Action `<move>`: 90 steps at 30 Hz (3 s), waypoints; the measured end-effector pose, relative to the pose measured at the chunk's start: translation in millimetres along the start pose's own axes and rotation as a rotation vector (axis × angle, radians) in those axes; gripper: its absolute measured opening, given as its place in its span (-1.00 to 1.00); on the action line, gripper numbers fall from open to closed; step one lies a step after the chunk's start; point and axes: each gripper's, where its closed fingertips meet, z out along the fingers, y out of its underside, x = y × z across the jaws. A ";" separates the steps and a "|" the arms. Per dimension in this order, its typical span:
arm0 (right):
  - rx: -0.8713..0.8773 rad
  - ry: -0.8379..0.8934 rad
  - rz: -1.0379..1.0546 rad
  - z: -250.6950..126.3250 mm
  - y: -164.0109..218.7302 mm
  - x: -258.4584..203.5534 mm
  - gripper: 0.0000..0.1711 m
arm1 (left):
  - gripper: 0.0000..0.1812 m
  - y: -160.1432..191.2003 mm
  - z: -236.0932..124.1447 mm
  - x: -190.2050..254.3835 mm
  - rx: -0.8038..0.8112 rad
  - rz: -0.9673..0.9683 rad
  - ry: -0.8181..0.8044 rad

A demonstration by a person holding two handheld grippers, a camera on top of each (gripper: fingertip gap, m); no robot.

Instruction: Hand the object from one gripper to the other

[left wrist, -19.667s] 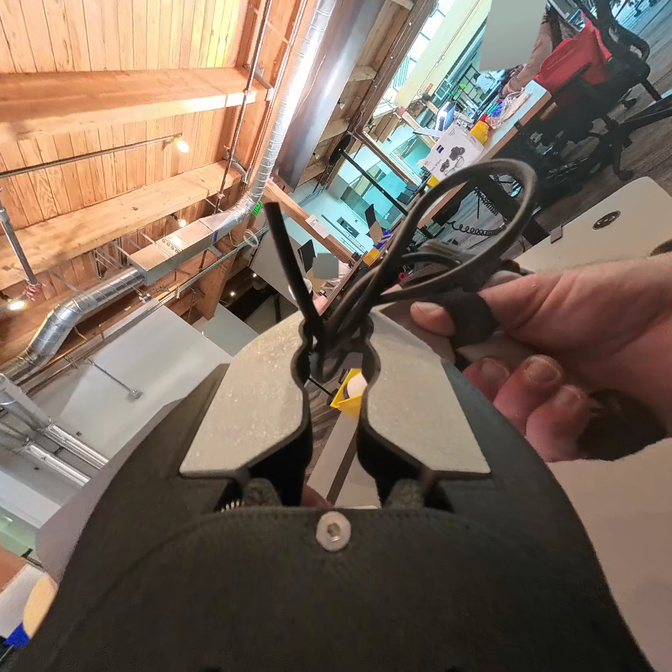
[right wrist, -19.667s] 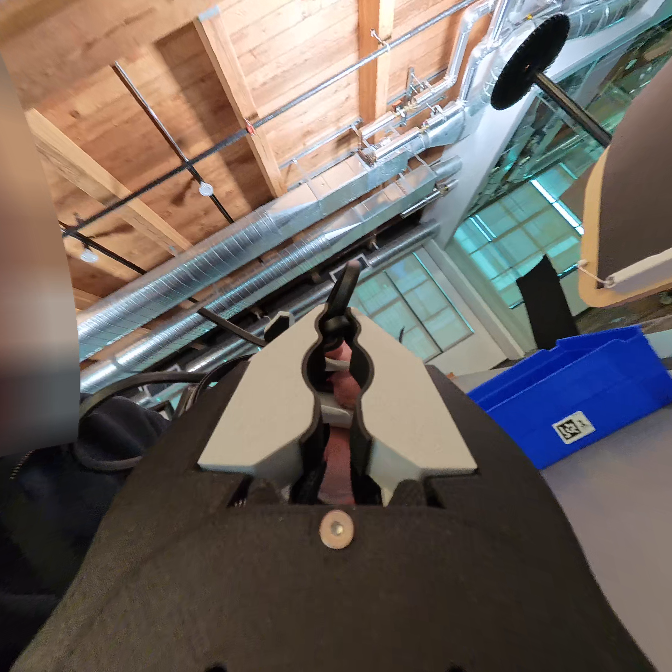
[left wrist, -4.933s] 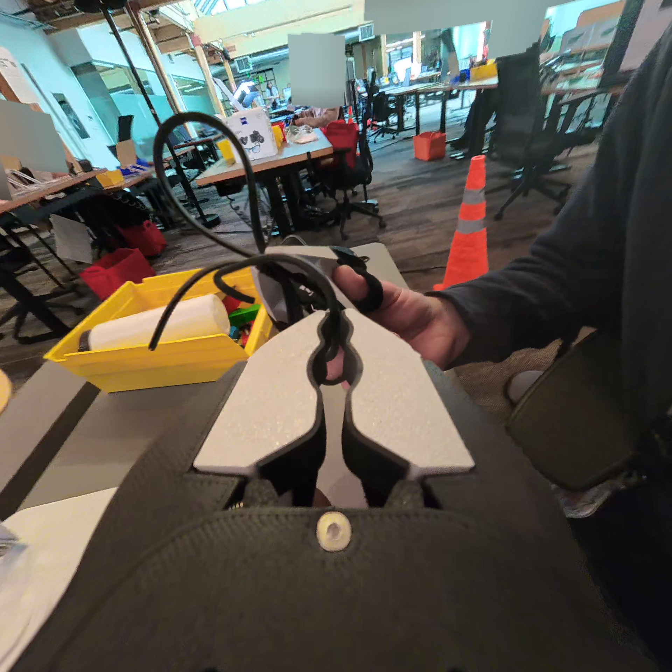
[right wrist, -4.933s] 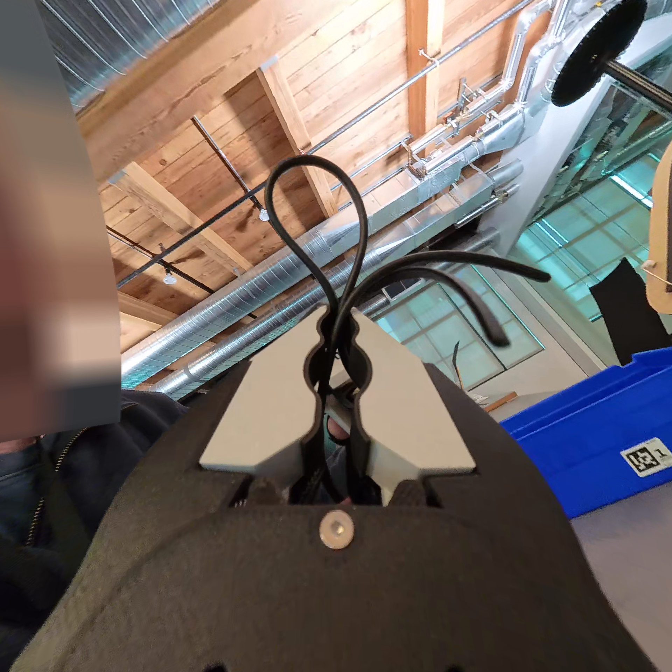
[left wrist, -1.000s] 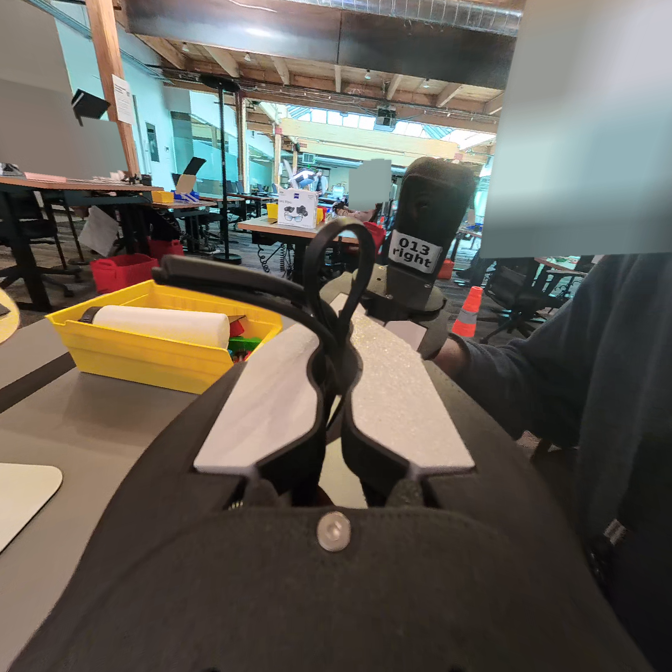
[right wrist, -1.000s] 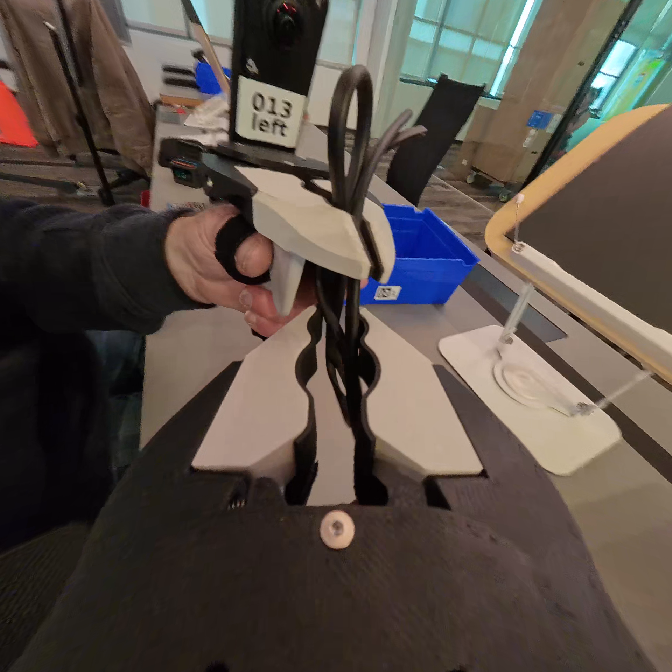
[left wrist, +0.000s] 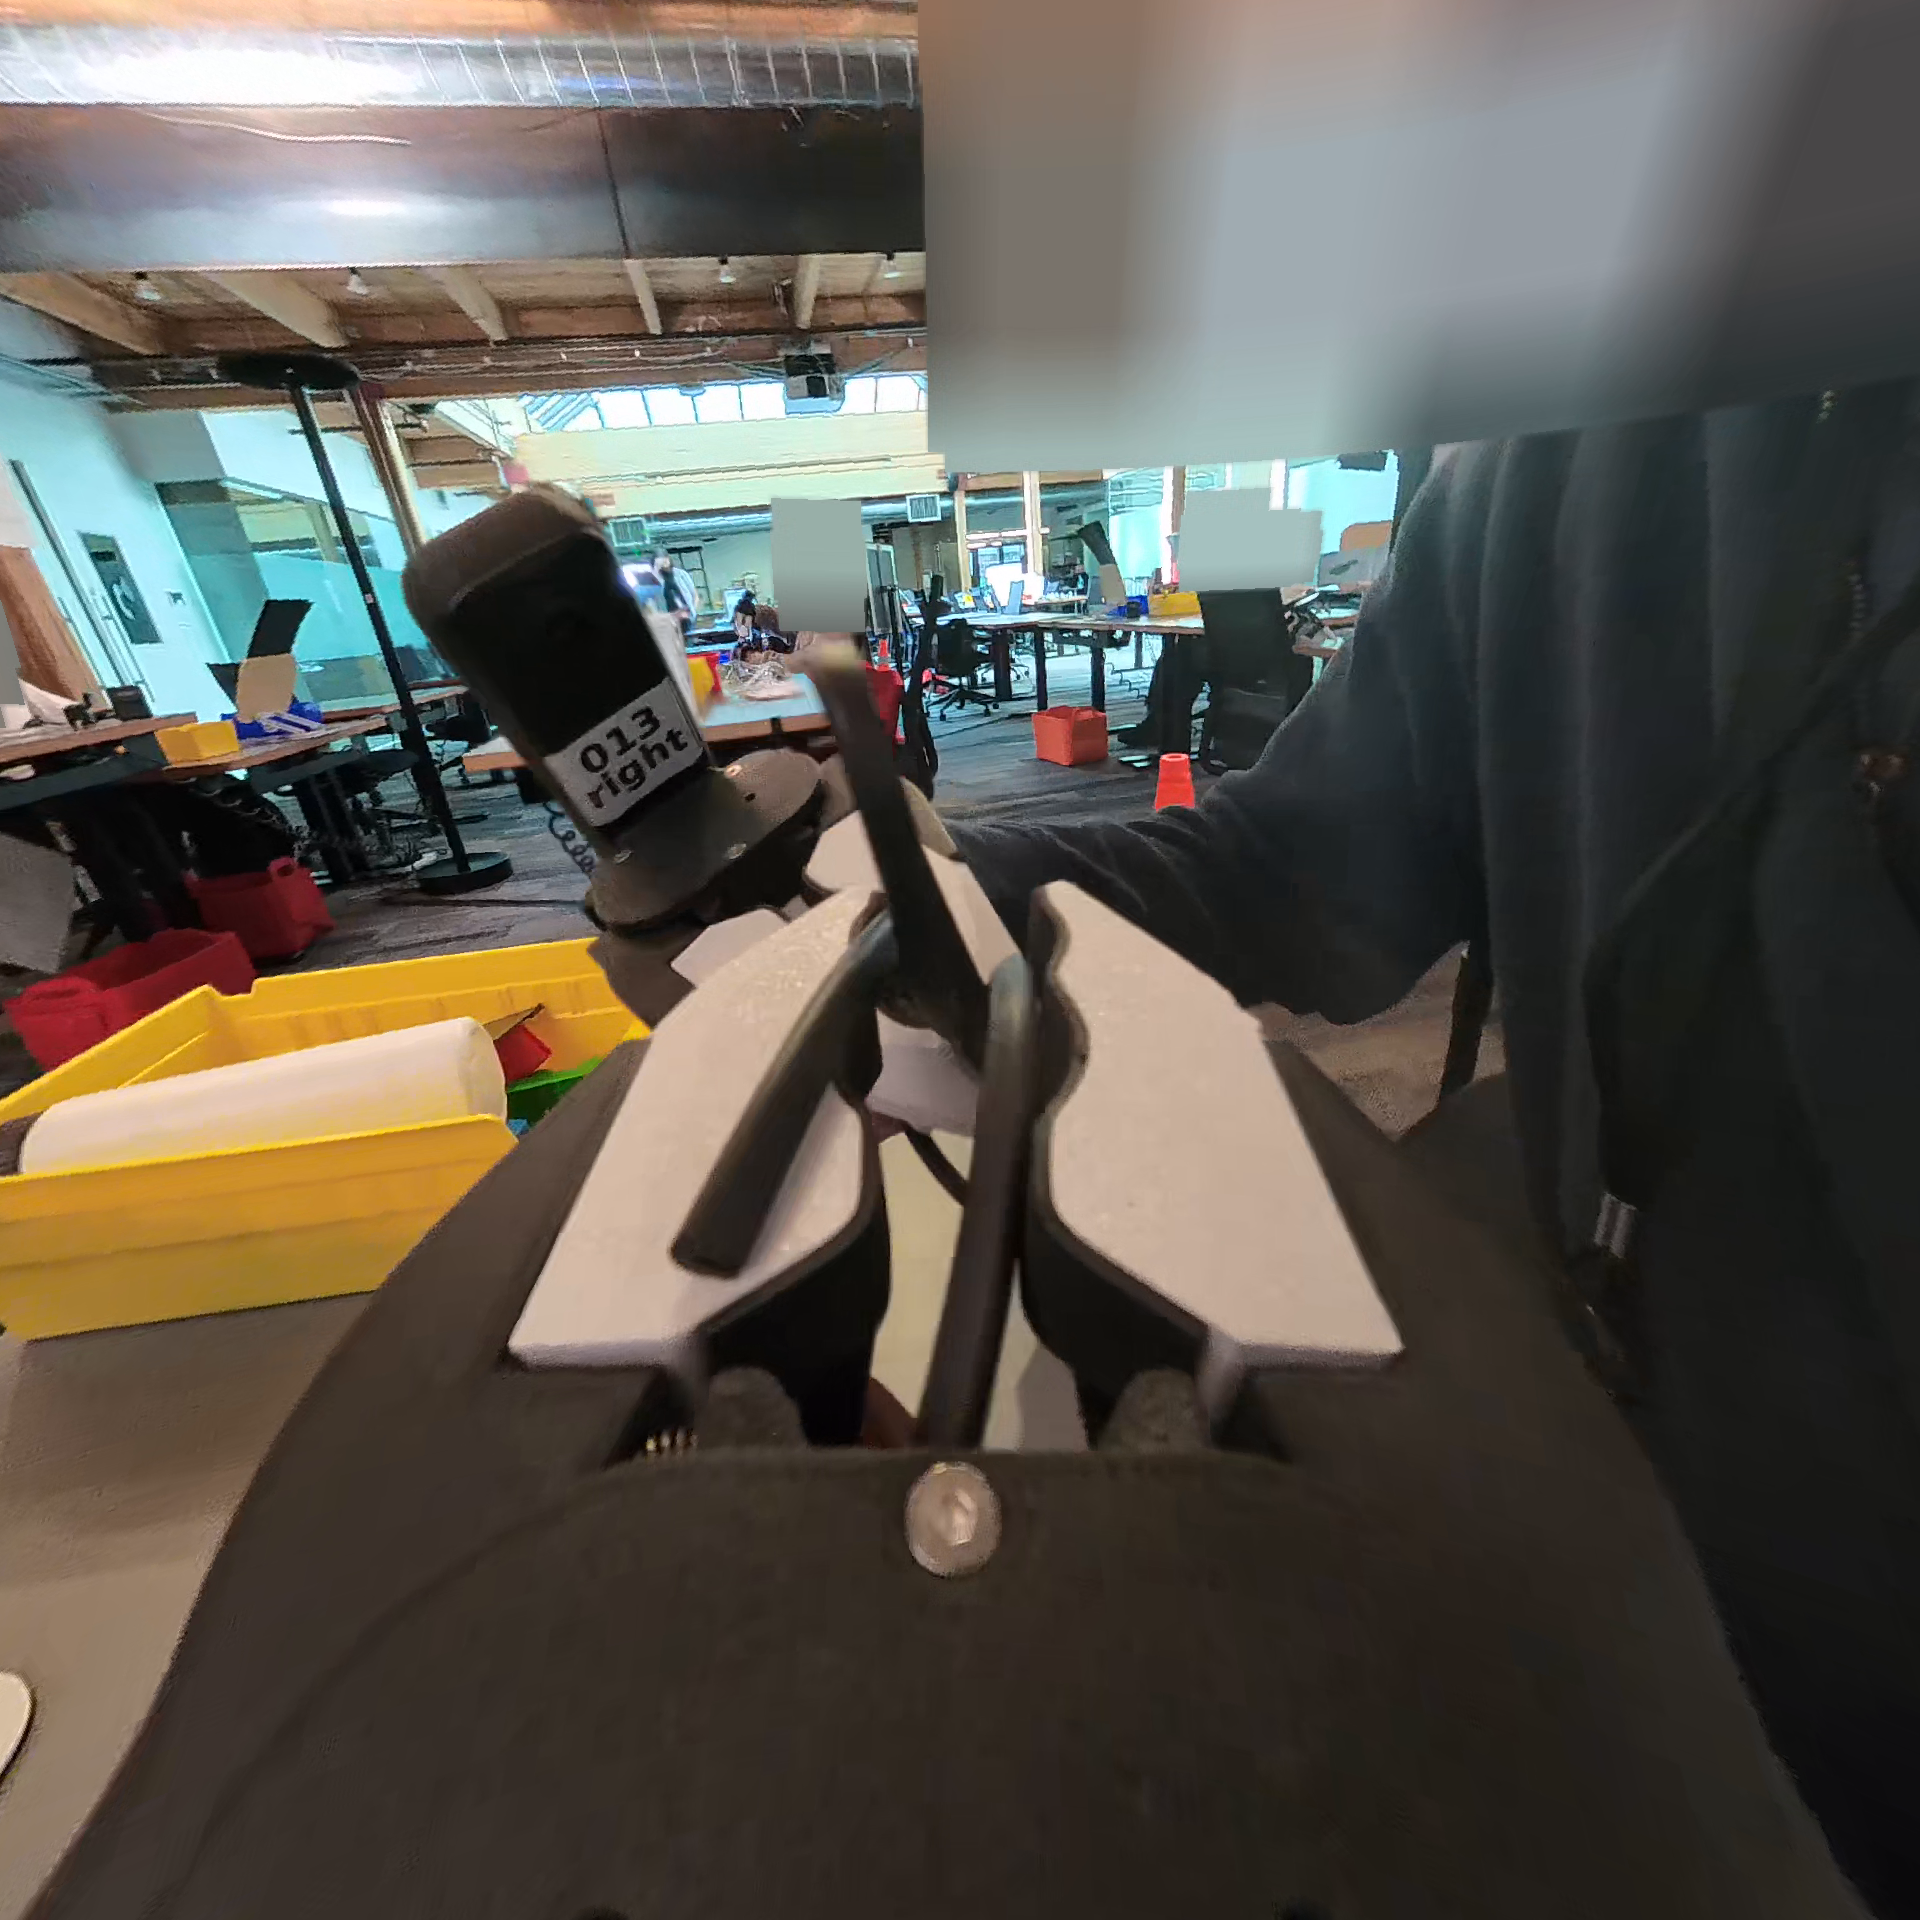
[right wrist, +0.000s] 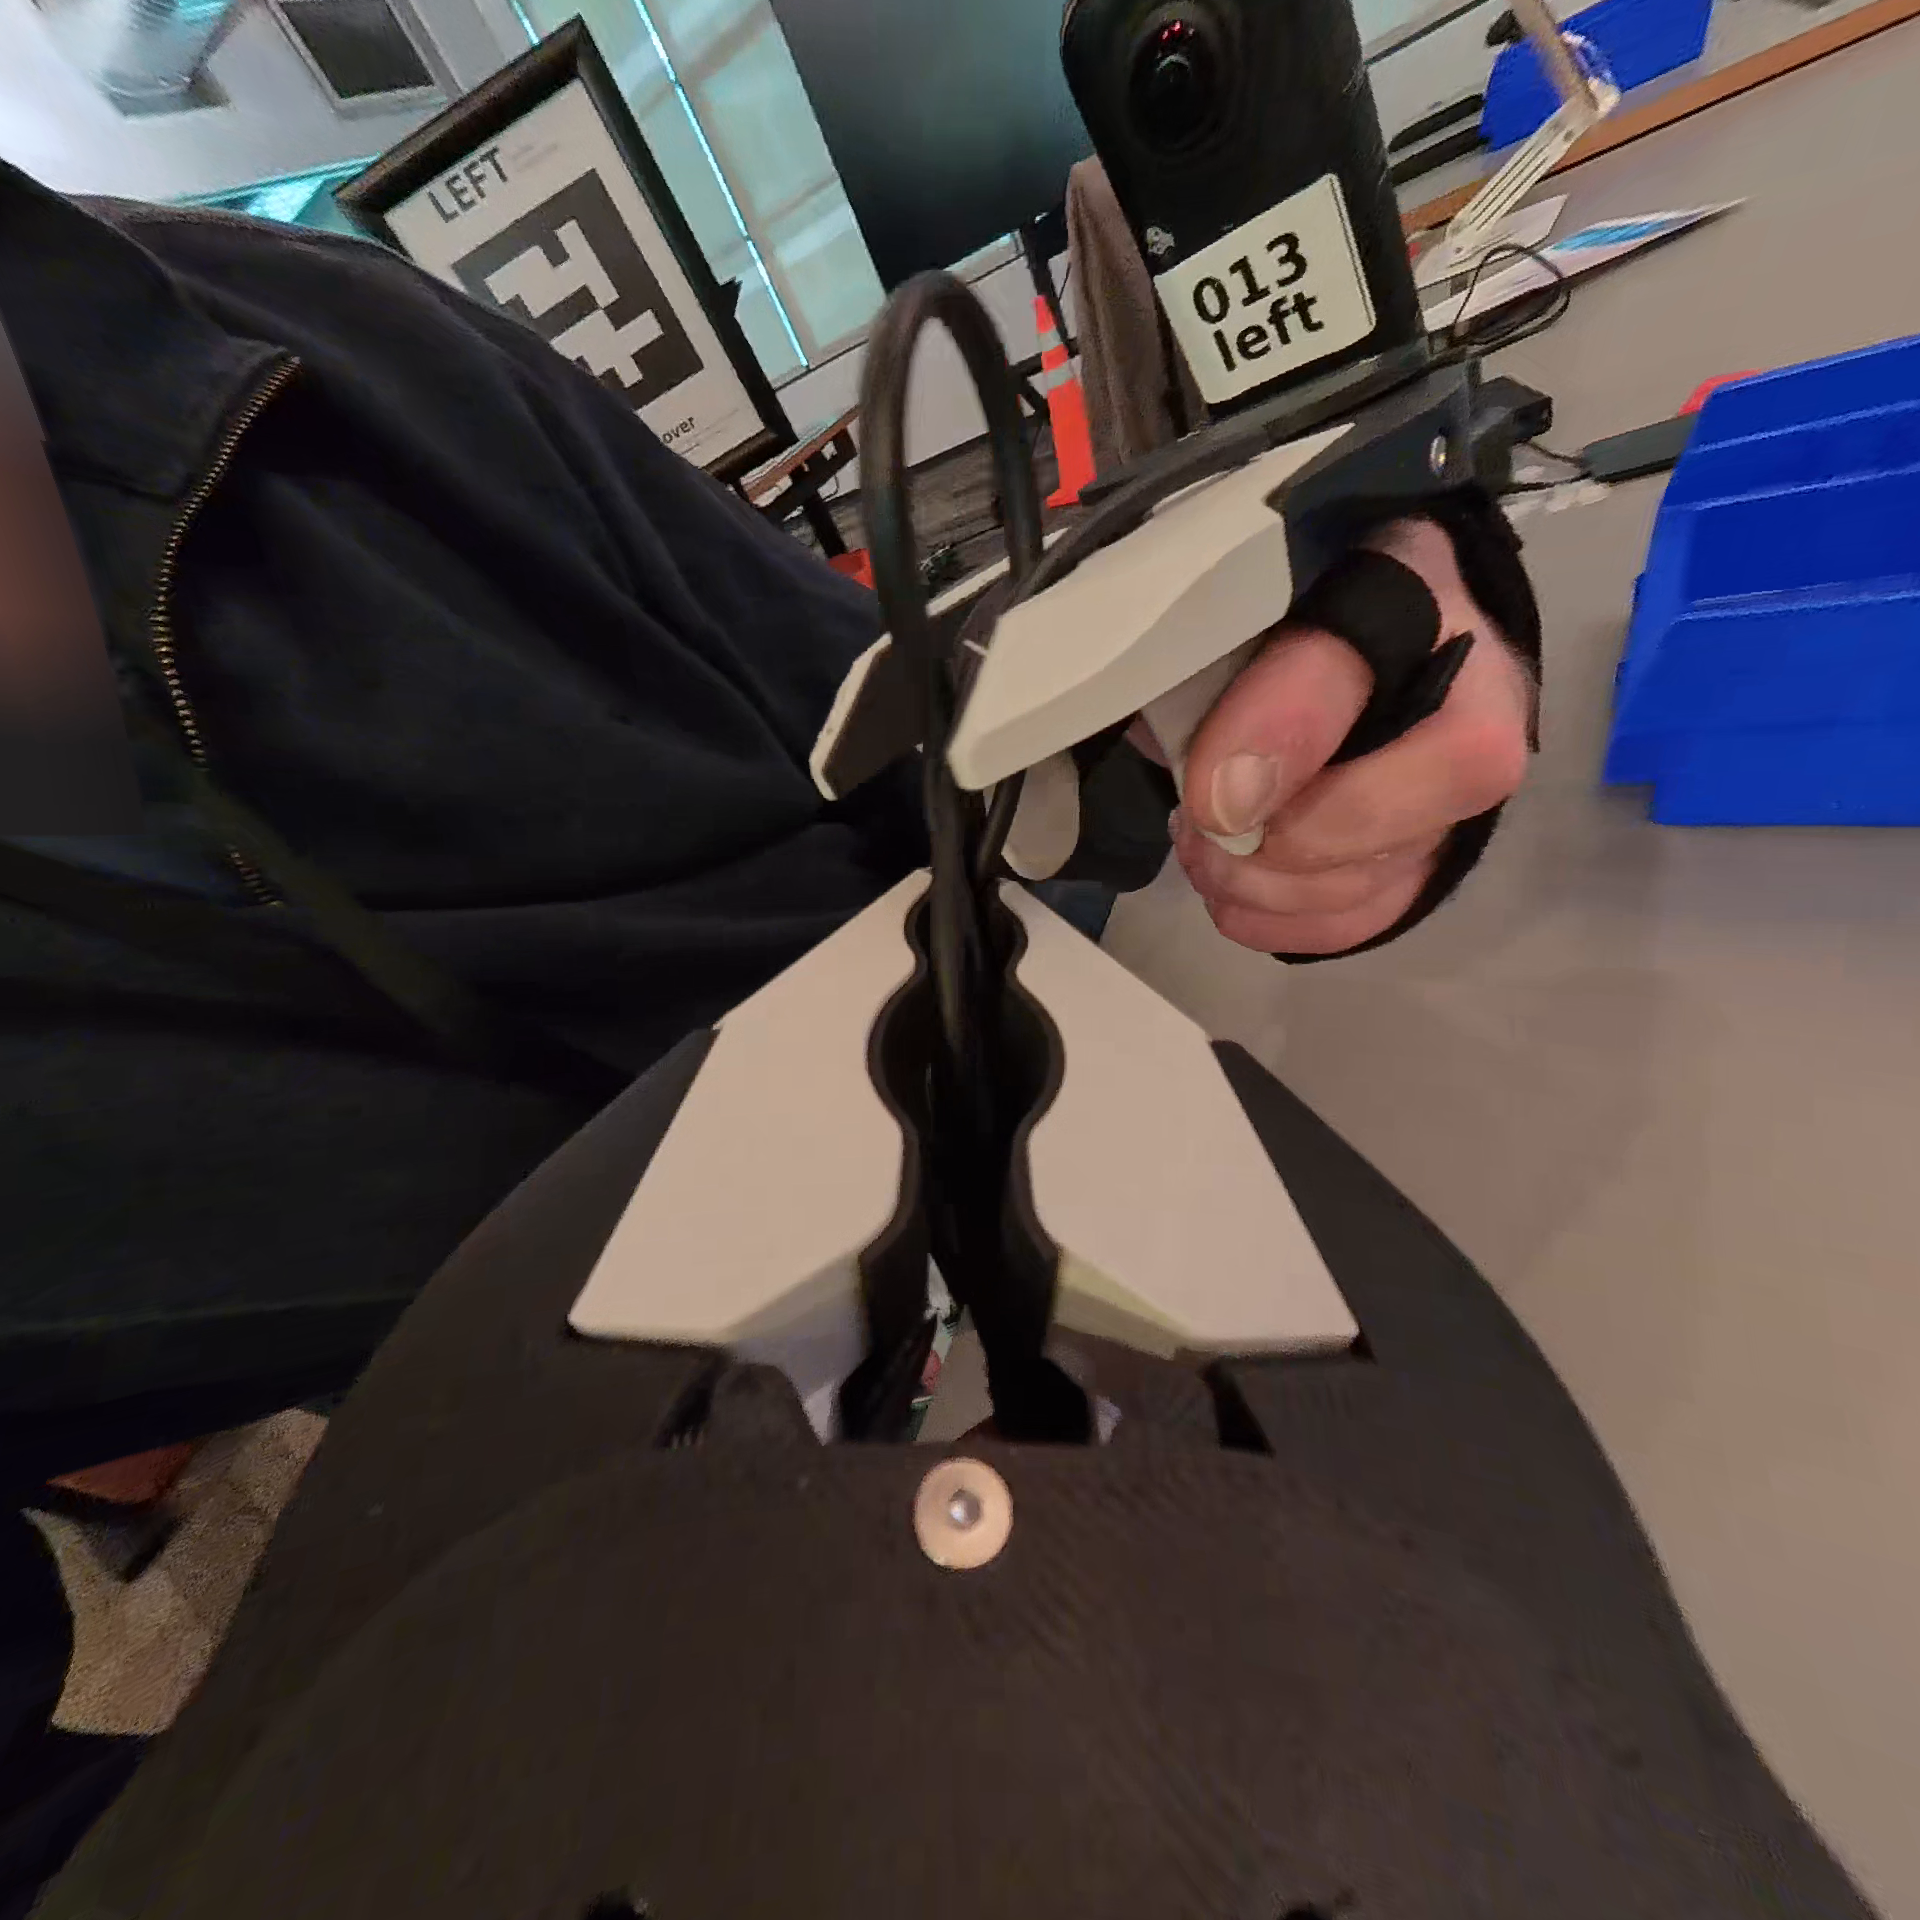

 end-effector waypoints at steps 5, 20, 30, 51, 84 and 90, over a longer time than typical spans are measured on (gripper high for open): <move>0.013 0.015 0.010 -2.0 -1.1 6.1 -0.98 | -0.89 -0.7 -0.5 -4.2 0.025 -0.005 -0.024; -0.312 1.279 -0.599 -53.9 -18.8 72.6 -0.40 | -0.90 0.1 -4.5 -60.0 0.025 -0.204 -0.404; -0.231 1.416 -0.651 -57.7 -32.7 71.9 -0.93 | -0.90 -8.7 -4.2 -56.3 0.063 -0.171 -0.508; -0.185 0.470 -0.227 -13.6 8.8 40.1 -0.94 | -0.56 5.5 -0.4 -26.8 -0.011 -0.036 -0.252; -0.151 1.145 -0.500 -42.0 -16.7 74.5 -0.43 | -0.92 -5.2 -6.7 -64.2 0.112 -0.275 -0.440; -0.060 1.022 -0.461 -34.2 -22.8 67.2 -0.72 | -0.90 -6.0 2.9 -55.8 0.040 -0.243 -0.390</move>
